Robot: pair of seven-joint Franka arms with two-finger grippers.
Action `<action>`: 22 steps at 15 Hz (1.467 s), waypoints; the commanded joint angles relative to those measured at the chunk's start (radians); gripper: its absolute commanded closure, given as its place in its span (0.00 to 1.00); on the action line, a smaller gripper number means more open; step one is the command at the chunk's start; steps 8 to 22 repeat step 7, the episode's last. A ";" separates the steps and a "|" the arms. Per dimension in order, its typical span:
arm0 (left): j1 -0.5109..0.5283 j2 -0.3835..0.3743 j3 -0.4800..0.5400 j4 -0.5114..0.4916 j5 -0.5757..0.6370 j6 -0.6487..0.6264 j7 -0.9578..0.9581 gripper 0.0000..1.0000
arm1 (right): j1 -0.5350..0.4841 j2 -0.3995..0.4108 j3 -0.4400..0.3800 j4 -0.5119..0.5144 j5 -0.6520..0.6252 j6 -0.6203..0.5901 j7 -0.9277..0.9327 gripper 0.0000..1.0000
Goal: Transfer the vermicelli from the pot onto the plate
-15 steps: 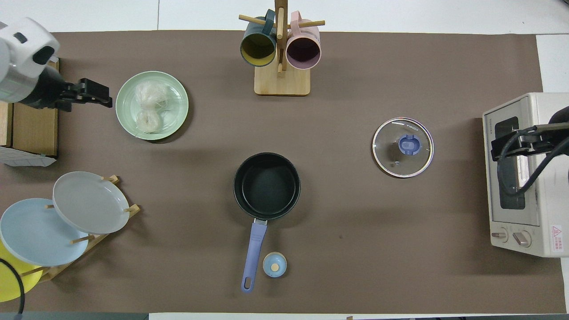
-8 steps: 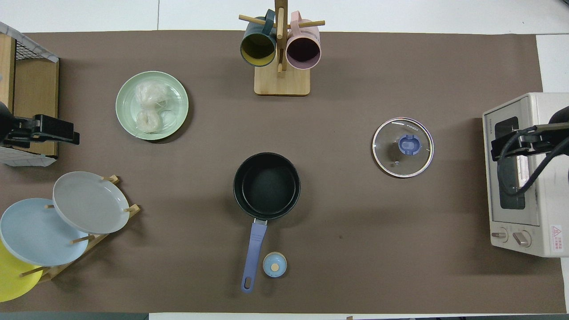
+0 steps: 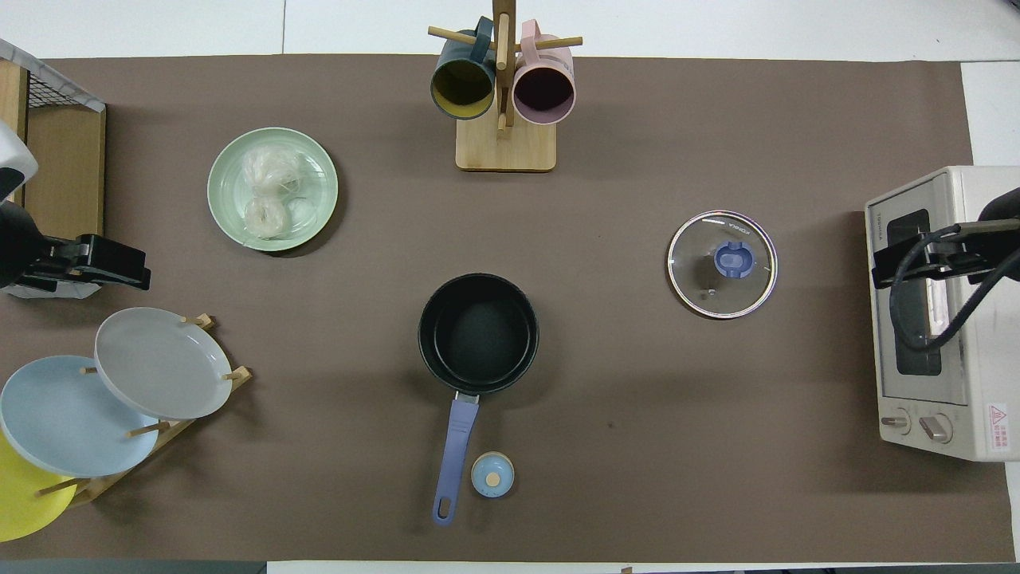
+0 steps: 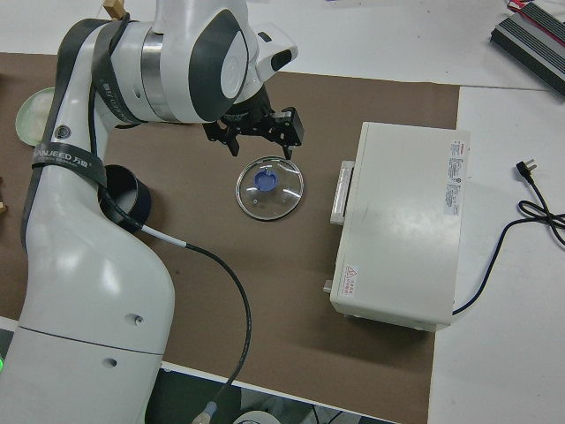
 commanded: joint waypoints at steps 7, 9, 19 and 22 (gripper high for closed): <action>-0.020 0.011 0.018 0.034 0.016 -0.027 -0.026 0.00 | -0.003 -0.013 -0.007 -0.013 0.012 0.024 -0.017 0.00; -0.020 0.011 0.018 0.034 0.016 -0.027 -0.026 0.00 | -0.003 -0.013 -0.007 -0.013 0.012 0.024 -0.017 0.00; -0.020 0.011 0.018 0.034 0.016 -0.027 -0.026 0.00 | -0.003 -0.013 -0.007 -0.013 0.012 0.024 -0.017 0.00; -0.020 0.011 0.018 0.034 0.016 -0.027 -0.026 0.00 | -0.003 -0.013 -0.007 -0.013 0.012 0.024 -0.017 0.00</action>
